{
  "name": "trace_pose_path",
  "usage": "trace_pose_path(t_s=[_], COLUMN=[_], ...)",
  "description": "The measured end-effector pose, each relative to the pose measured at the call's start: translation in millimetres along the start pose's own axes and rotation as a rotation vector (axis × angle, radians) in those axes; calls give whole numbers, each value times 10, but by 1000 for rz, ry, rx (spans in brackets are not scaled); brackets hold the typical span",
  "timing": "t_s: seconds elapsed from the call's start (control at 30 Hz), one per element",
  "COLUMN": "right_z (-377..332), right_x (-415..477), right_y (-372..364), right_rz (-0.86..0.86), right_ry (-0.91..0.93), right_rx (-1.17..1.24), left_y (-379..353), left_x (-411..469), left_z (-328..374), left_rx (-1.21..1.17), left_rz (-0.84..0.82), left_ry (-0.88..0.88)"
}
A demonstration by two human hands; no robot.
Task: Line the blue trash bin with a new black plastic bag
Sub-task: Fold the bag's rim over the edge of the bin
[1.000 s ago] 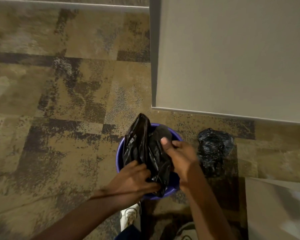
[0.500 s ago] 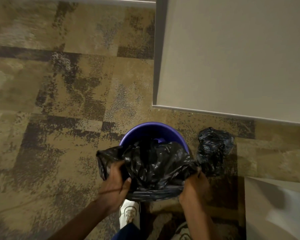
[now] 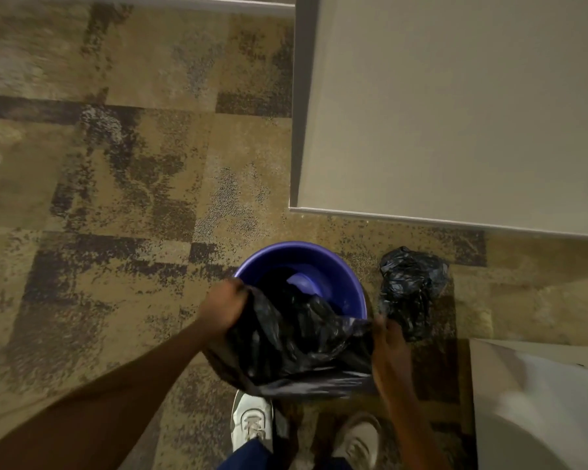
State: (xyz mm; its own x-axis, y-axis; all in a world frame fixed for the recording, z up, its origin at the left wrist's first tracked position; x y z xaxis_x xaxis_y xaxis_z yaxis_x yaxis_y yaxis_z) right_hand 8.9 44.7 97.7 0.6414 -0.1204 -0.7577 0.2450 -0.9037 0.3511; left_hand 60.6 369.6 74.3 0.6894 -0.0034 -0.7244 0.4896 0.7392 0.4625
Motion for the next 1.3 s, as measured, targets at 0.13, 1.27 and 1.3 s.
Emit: trace_pose_path(t_s=[0.13,1.27,1.3], right_z=[178,229,287], right_x=[228,1547,1437], right_y=[168,113,138], right_rz=[-45,-95,-20], right_ry=[58,-371,-368], right_rx=[-752,269,248], left_y=[364,234,227], left_x=[192,770,661], left_z=[-311,-340,-333], left_rx=[-700,-307,-238], left_rz=[318,248,297], left_ry=[260,432,455])
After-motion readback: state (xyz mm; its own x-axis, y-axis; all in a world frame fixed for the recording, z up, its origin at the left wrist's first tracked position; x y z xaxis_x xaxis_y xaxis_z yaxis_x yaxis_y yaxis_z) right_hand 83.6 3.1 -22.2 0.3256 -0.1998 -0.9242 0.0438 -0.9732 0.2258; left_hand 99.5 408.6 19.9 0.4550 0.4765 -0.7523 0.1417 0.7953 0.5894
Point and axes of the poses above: each hand's wrist, its own x-axis towards the middle knuckle, its own y-axis out of the back of the hand, z = x × y, the point moved 7 cm from there along x, towards the middle knuckle, and after that the axes turned 13 degrees about -z, right-handed, at the moved point
